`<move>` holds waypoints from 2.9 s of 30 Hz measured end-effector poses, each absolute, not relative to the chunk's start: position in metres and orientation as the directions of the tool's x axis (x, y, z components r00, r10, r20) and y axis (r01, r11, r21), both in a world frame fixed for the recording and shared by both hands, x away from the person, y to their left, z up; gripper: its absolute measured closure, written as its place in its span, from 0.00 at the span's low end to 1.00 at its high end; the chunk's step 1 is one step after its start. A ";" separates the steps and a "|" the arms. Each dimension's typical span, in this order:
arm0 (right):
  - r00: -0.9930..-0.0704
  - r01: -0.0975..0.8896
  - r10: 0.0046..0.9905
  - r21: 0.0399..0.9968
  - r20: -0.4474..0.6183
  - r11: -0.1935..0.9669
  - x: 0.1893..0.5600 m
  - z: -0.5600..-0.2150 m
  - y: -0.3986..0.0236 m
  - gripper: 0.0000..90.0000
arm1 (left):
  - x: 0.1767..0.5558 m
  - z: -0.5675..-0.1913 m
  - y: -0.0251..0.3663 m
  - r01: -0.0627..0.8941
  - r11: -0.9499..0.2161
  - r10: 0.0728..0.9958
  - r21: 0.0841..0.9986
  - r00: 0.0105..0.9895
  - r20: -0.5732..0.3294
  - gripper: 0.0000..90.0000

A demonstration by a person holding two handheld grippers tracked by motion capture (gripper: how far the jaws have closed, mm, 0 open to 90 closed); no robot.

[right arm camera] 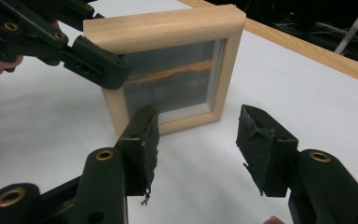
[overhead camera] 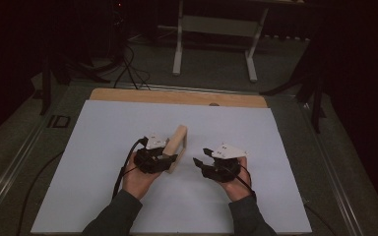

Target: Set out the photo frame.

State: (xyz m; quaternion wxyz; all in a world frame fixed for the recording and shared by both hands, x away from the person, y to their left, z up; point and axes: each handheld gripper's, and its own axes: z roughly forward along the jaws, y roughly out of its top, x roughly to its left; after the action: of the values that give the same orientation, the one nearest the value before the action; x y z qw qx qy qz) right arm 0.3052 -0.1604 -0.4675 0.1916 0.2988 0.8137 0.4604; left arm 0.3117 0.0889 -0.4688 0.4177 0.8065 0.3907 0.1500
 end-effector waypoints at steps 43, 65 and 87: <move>-0.699 0.301 0.715 0.897 -0.025 0.325 0.307 -0.455 -0.174 0.53 | 0.296 -0.470 0.079 0.382 -0.465 0.637 0.799 0.771 0.002 0.66; -0.670 0.268 0.742 0.922 -0.029 0.279 0.328 -0.435 -0.168 0.56 | 0.293 -0.471 0.078 0.349 -0.483 0.601 0.803 0.799 0.015 0.66; -0.669 0.270 0.741 0.909 -0.061 0.319 0.353 -0.440 -0.143 1.00 | 0.292 -0.471 0.077 0.339 -0.491 0.594 0.803 0.804 0.024 0.66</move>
State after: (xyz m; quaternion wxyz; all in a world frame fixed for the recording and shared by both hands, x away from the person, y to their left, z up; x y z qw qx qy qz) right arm 0.3529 -0.1429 -0.4401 0.2432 0.3261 0.7747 0.4841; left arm 0.2921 0.0772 -0.4708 0.4234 0.8502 0.2742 0.1505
